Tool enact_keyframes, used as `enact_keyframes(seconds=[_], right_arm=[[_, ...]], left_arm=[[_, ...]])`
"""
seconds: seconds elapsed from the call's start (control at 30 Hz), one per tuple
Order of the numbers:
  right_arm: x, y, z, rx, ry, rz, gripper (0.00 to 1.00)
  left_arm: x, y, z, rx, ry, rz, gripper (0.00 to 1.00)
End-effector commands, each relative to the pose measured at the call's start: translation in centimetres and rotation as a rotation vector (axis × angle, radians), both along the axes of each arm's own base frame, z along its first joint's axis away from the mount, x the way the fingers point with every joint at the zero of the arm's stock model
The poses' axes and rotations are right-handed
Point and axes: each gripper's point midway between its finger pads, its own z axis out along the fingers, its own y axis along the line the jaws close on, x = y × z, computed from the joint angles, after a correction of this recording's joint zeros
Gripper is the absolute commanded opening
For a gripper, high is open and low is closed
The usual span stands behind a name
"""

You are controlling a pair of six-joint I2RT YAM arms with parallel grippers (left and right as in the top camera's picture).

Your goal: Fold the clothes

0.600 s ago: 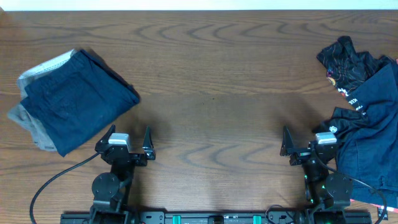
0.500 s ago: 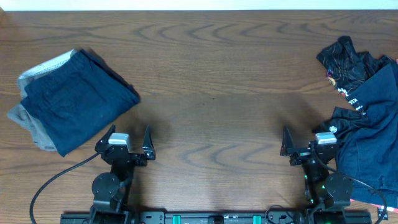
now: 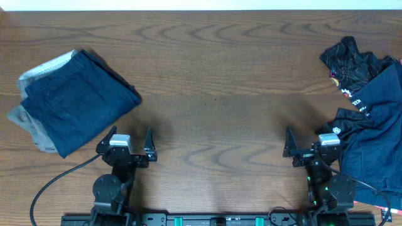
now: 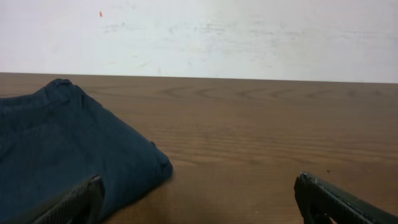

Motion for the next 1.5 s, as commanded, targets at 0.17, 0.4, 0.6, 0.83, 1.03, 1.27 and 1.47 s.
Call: enact_keyframes(seconds=[0.17,0.4,0.6,0.83,1.03,1.27,1.47], right_arm=[[-0.1,0.3,0.0,-0.014,-0.001,0.015,0.99],[-0.1,0.3,0.0,-0.014,-0.001,0.015,0.99],[-0.1,0.3,0.0,-0.014,-0.001,0.015,0.99],[-0.1,0.3,0.0,-0.001,0.001,0.014,0.99],[-0.1,0.3,0.0,0.0,0.001,0.014,0.99],[-0.1,0.2,0.1,0.0,-0.002,0.009,0.99],[-0.6,-0.5,0.4,-0.008,0.072,-0.031,0.99]], left_arm=[[0.0,0.1,-1.7,0.024,0.036,0.003,0.98],[0.0,0.1,-1.7,0.023,0.036,0.003,0.98],[0.0,0.1,-1.7,0.023,0.036,0.003,0.98],[0.0,0.1,-1.7,0.023,0.036,0.003,0.98],[0.0,0.1,-1.7,0.023,0.036,0.003,0.98],[0.0,0.0,-0.7,-0.066,0.026,0.012,0.98],[-0.4,-1.3,1.8,-0.099,0.012,-0.064,0.98]])
